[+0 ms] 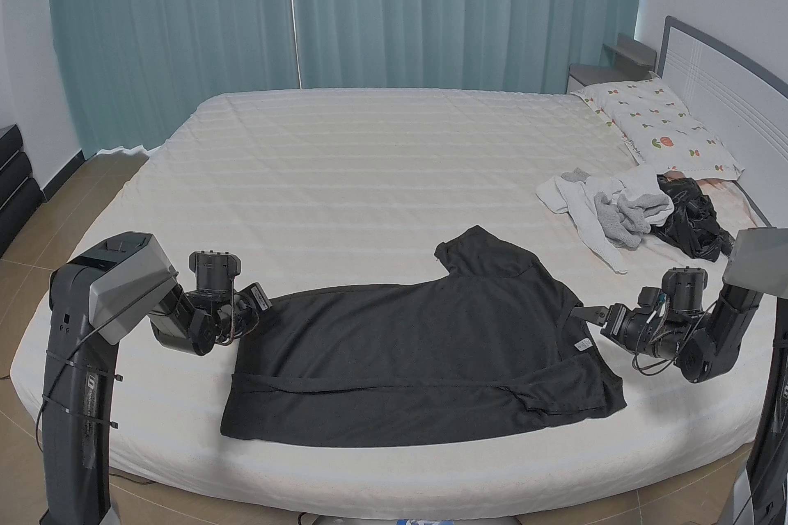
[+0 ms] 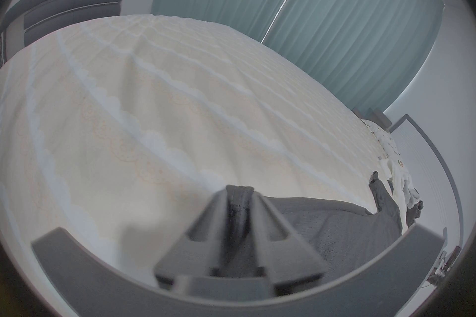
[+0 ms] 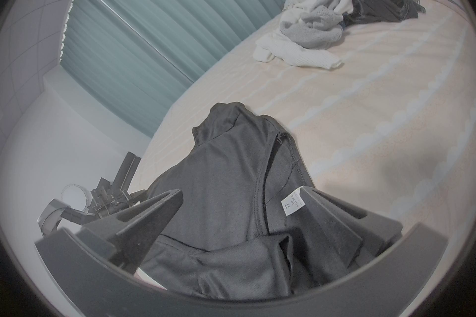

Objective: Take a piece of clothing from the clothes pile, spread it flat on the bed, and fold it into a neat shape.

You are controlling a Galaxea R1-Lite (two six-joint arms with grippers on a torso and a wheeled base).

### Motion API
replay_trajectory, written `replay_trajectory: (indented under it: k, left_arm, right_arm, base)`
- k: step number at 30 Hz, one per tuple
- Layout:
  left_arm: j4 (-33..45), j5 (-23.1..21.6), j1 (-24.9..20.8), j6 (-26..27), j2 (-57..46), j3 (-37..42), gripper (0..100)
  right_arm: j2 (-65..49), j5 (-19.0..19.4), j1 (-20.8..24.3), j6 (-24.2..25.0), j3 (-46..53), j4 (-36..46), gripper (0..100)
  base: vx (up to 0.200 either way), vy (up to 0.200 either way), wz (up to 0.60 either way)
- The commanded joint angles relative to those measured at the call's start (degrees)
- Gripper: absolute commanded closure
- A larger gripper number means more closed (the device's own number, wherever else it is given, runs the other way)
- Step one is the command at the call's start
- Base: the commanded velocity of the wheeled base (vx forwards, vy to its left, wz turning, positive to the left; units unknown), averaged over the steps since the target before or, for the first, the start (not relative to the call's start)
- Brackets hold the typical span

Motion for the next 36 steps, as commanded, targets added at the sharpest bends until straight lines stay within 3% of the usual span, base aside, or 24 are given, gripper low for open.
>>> replay_trajectory:
  k: [1, 8, 18, 25, 30, 36]
  left_arm:
    - [-3.14, 1.83, -0.13, 0.08, -0.27, 1.16, 100]
    - [-8.77, 7.64, -0.48, 0.52, -0.36, 2.91, 100]
    - [-10.09, 7.9, -0.92, 0.08, -1.07, 3.71, 100]
    - [-10.09, 7.55, -0.92, -0.27, -2.21, 5.73, 100]
    - [-11.14, 7.55, -1.0, -0.36, -2.38, 7.31, 100]
    - [-11.76, 7.46, -1.0, -0.53, -2.38, 8.45, 100]
  right_arm:
    - [0.39, -2.34, 2.86, 0.06, -8.64, 7.78, 0]
    - [3.9, -4.71, 6.38, -0.03, -12.6, 8.83, 0]
    - [6.98, -7.96, 6.55, -0.12, -20.77, 10.42, 0]
    - [10.49, -12.62, 6.9, -0.91, -35.63, 23.16, 0]
    - [17.26, -18.25, 9.19, -8.64, -48.72, 30.9, 0]
    - [22.97, -22.38, 10.24, -9.61, -62.34, 40.12, 0]
  base:
    - [0.0, 0.0, 0.0]
    - [0.0, 0.0, 0.0]
    - [0.0, 0.0, 0.0]
    - [0.0, 0.0, 0.0]
    - [0.0, 0.0, 0.0]
    - [0.0, 0.0, 0.0]
